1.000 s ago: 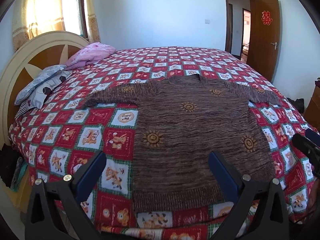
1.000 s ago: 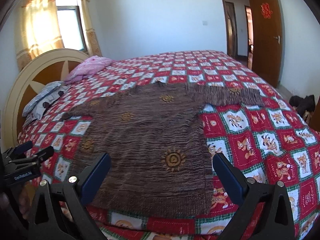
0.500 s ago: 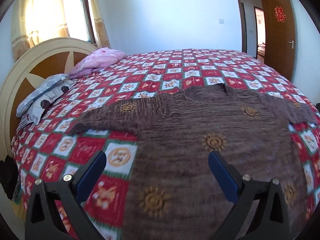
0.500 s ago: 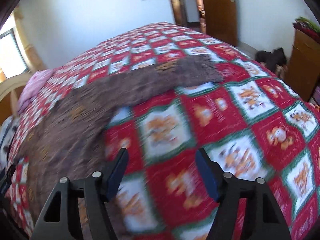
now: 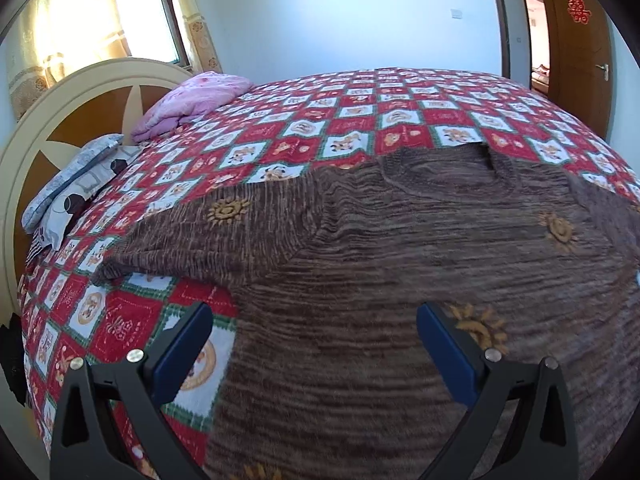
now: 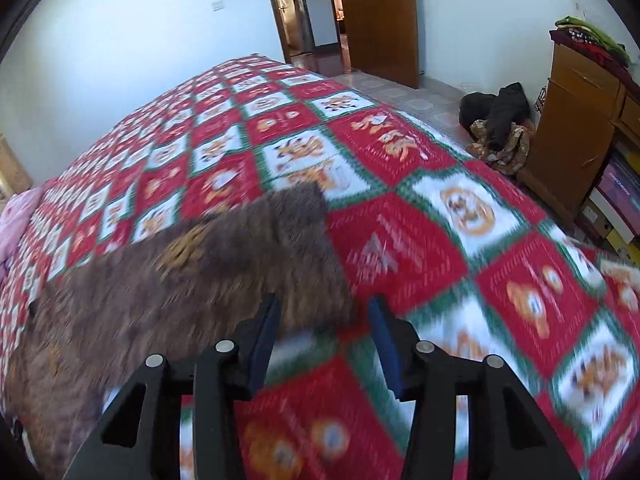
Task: Fold small clothes
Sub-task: 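Reach the right tool to the sweater sleeve cuff and grasp it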
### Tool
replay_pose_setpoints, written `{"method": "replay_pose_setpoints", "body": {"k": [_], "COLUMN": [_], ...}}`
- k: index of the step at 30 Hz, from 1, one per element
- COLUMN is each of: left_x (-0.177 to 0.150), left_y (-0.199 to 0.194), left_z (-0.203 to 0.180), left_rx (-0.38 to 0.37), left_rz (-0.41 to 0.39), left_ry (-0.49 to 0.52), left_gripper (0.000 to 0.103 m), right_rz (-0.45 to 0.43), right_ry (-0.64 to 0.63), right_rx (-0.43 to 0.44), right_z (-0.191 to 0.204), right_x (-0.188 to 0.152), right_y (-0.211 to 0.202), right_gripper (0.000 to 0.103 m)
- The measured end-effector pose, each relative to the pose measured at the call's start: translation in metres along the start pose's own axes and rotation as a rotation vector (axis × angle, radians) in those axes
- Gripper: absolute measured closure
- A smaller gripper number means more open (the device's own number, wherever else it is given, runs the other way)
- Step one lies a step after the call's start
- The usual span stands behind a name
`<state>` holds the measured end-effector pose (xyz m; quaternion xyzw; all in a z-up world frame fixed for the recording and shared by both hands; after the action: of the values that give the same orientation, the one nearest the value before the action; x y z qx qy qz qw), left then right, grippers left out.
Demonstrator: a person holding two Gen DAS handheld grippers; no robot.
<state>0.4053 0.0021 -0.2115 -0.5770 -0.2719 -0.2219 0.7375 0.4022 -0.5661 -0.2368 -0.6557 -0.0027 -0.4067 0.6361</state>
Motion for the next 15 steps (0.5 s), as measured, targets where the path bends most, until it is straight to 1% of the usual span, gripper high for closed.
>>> {"method": "replay_pose_setpoints", "body": {"k": [3,6,8,10,12,13,14,15], "left_x": [0.003,0.003,0.002,0.002,0.002,0.002,0.002,0.002], "left_y": [0.008,0.015,0.018,0.021,0.023,0.024,0.024,0.024], "left_z": [0.007,0.009,0.008,0.007,0.005,0.005,0.005,0.004], "left_rx": [0.027,0.029,0.038,0.035,0.014,0.011,0.009,0.007], "left_rz": [0.005,0.018,0.02,0.023,0.028,0.029,0.028,0.028], "left_ry": [-0.016,-0.026,-0.016,-0.01,-0.016,-0.02,-0.021,-0.02], "left_gripper": [0.0,0.0,0.0,0.0,0.0,0.0,0.0,0.0], "right_rz": [0.015,0.013,0.019,0.03,0.03,0.031,0.032,0.033], "right_ry": [0.021,0.012,-0.005,-0.01,-0.019,-0.036,-0.053,-0.071], "right_rx": [0.0,-0.002,0.001,-0.001,-0.001,0.012,0.016,0.014], "right_z": [-0.006,-0.004,0.001,0.003,0.006,0.011,0.015,0.019], "right_x": [0.016,0.028,0.032,0.033,0.033,0.033,0.033,0.033], "right_y": [0.018,0.027,0.034,0.04,0.041,0.041,0.041,0.041], "right_gripper": [0.059,0.06,0.066,0.069,0.081,0.09,0.094,0.095]}}
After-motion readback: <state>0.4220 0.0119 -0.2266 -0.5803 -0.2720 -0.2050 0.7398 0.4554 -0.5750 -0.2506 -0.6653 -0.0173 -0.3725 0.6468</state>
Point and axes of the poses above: each gripper's, at about its wrist camera, not at the fingertips, and y roughly the way its jaws point, z to its left, x to its top, the point moved 10 cm from there along y, roughly the way its jaws point, and after that the axes turned 4 degrees about z, right-handed, at the moved point
